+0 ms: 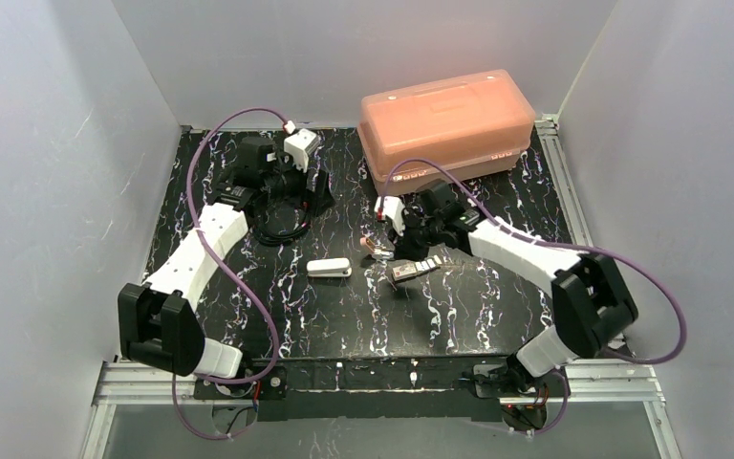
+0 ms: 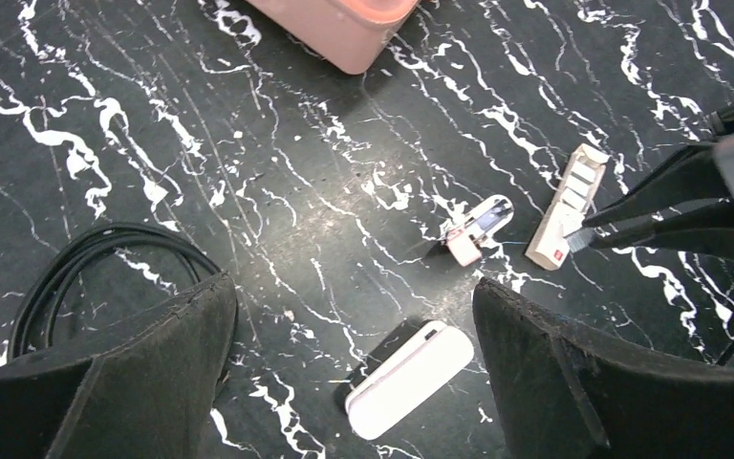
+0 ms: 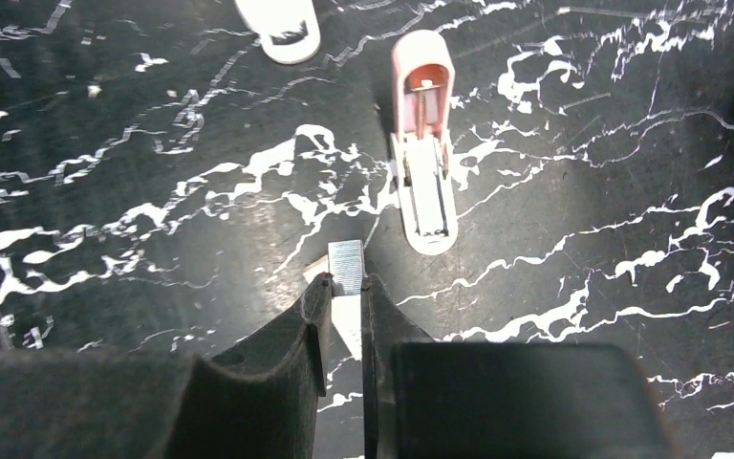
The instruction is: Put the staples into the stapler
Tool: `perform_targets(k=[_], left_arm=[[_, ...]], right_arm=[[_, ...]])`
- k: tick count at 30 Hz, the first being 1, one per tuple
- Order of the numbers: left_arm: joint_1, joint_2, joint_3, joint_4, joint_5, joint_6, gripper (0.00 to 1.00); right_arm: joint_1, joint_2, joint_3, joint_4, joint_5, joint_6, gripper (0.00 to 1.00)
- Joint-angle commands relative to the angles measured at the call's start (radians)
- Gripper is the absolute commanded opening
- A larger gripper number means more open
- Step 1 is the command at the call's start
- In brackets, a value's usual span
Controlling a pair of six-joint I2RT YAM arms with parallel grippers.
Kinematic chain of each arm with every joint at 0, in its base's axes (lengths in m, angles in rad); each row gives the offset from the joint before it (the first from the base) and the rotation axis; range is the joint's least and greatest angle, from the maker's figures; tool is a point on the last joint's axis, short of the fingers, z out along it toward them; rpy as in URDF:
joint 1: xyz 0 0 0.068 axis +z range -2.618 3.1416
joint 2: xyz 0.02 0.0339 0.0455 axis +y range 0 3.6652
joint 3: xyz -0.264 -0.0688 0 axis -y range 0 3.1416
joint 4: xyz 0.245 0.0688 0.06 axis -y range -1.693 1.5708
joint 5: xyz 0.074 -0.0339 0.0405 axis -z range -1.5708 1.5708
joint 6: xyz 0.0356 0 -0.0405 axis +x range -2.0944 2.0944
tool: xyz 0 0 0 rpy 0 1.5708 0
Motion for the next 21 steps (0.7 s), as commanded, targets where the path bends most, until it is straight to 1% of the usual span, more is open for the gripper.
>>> perform_targets(k=[1,8,12,21], left_arm=[[0.020,-0.037,-0.030,0.016,-0.033,0.043,0.93],[0.032,-0.036,-0.063,0.031,-0.061,0.045,0.93],[0.035,-0.037,-0.074,0.032,-0.057,0.047,0.93],[0.035,-0.042,-0.077,0.033,-0.040,0.048,0.93]], right_arm=[[0.010,0.076,0.063,0.099,0.081,0.027,0.17],[0.016,0.181,0.119,0.124,0.115,0.018,0.16],[0.015,0.224,0.150,0.108,0.118,0.003,0.16],[0.016,0.263,0.173,0.082,0.100,-0.029,0.16]])
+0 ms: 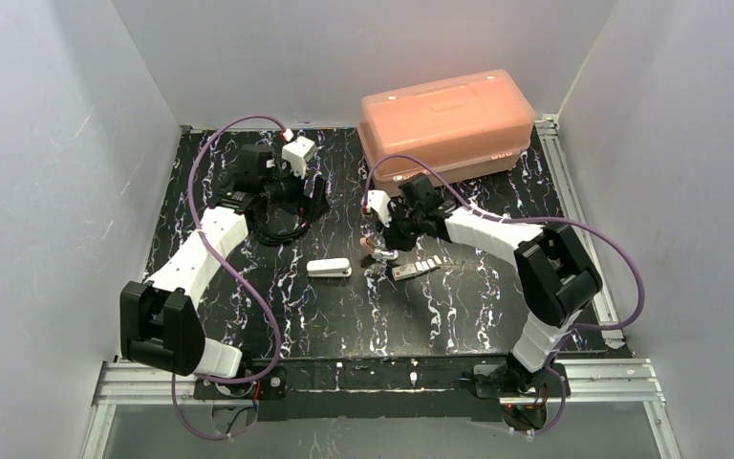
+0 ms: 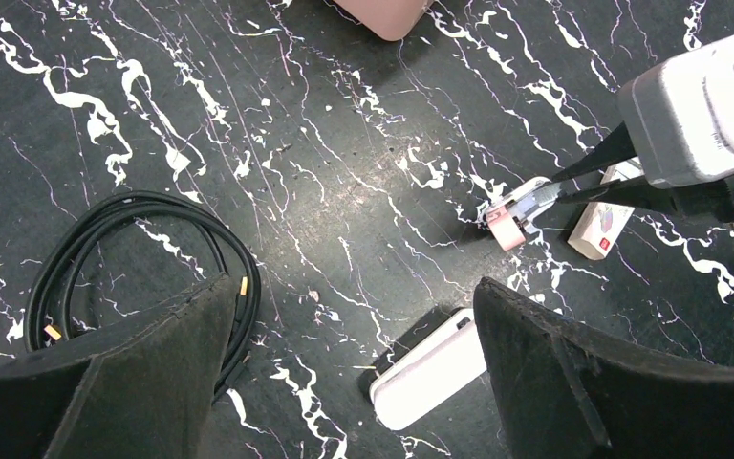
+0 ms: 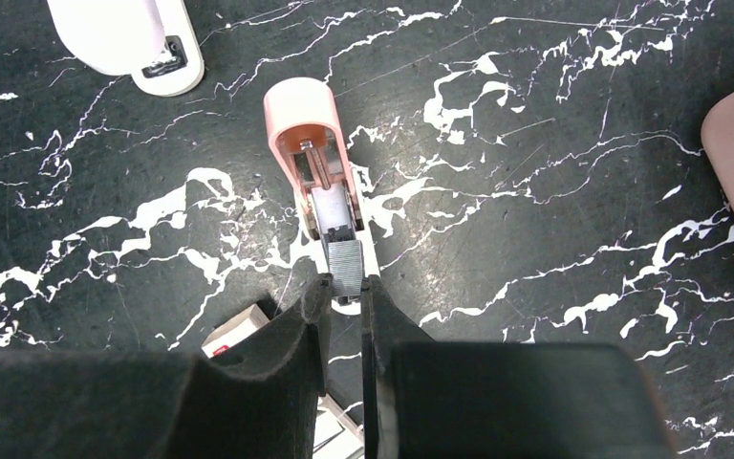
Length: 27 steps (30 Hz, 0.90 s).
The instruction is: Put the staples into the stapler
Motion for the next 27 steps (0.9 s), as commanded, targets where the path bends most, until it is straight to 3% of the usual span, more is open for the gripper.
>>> perform_targets(k=[1,27], left_arm=[[0.005,-0.038,-0.006,0.003,0.015,0.012,0.93],[0.006,-0.036,-0.011,0.001,0.053,0.016,0.94]], right_arm=[[0.004,0.024,0.051,0.005,-0.007,-0.028,0.16],[0.003,0.058,0.068,-0.025,-0.015,-0.052,0.15]])
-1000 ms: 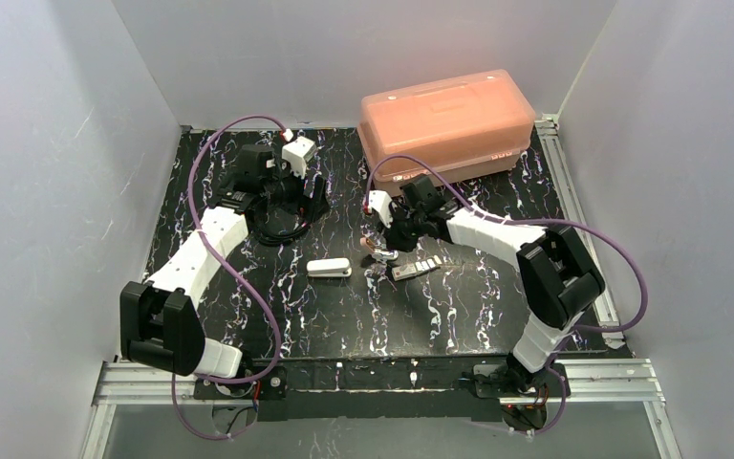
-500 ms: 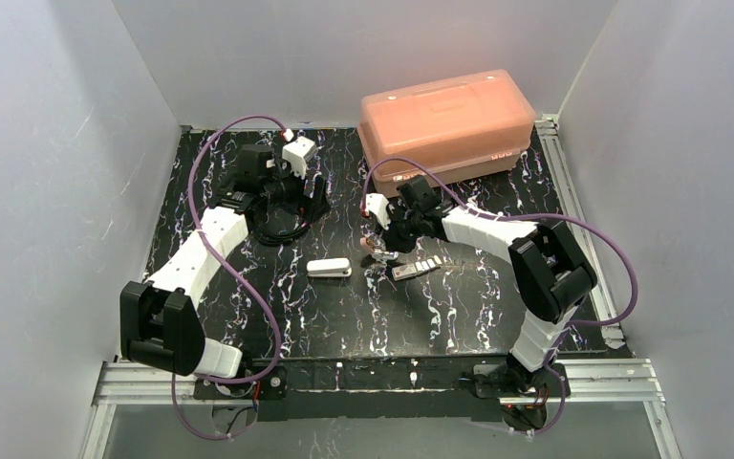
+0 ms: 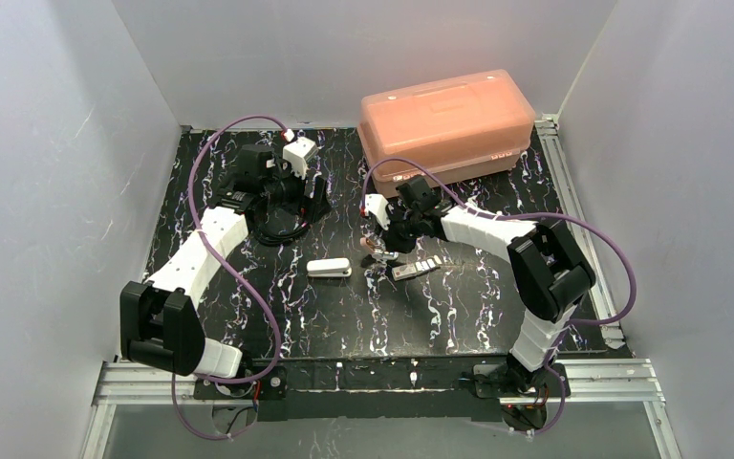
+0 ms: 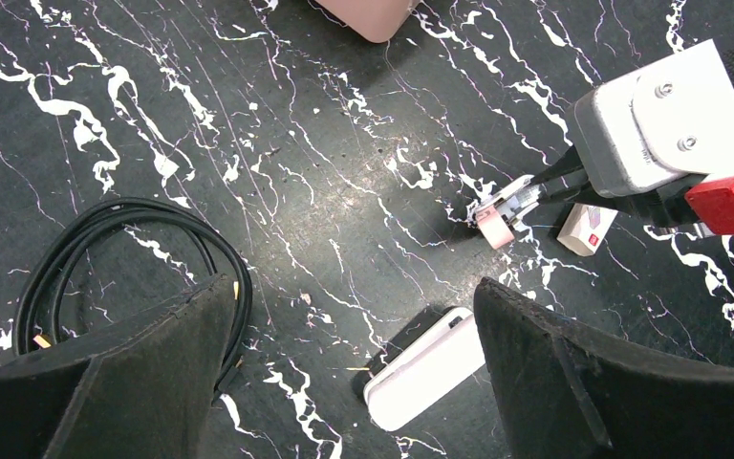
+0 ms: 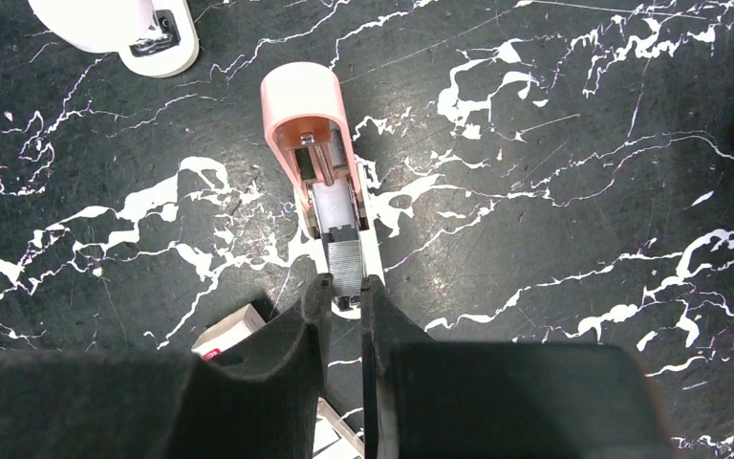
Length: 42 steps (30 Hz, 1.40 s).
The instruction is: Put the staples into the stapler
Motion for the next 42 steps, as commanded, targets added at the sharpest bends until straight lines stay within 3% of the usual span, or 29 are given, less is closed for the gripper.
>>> perform_targets(k=[1,42], left_arm=[[0.006,-0.037,-0.011,0.002,0.026,0.012,0.93],[0.006,-0.040,-0.021,-0.003,0.040,0.017,0.94]], right_arm=[[0.002,0.011,0.046,-0.003,-0.011,-0.010,0.15],[-0.040,0.042,0.081,-0.051,-0.088,0.023,0.15]])
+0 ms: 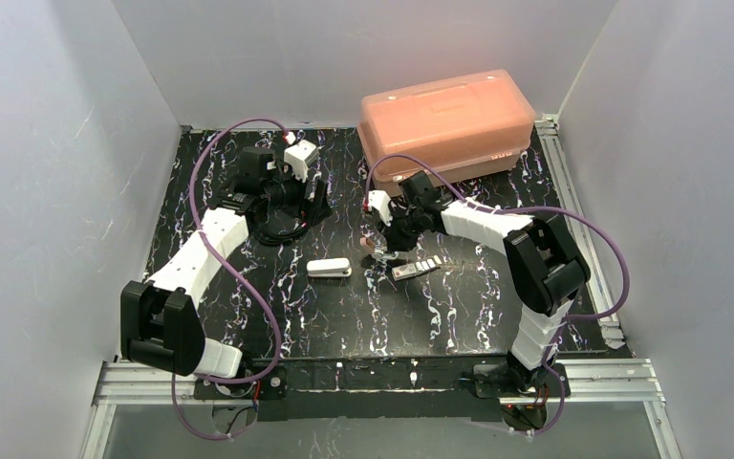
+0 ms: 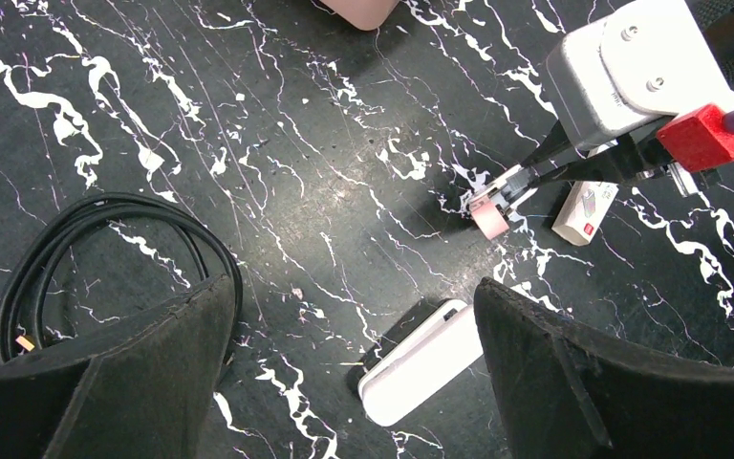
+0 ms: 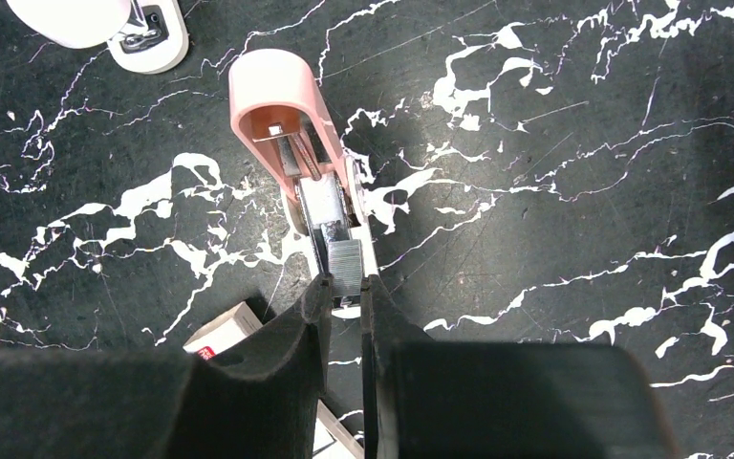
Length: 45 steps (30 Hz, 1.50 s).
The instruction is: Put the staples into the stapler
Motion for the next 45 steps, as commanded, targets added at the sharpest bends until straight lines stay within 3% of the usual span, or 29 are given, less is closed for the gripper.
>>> perform_targets(k=[1,45], left_arm=[[0.006,-0.040,-0.004,-0.001,0.021,0.010,0.94],[0.005,-0.038,-0.010,0.001,0.032,0.008,0.94]], right_arm=[[-0.007,-0.003,0.043,-0.010,-0.035,0.015,0.15],[-0.030,-0.006,0.061,-0.043,-0.091,0.069,0.15]])
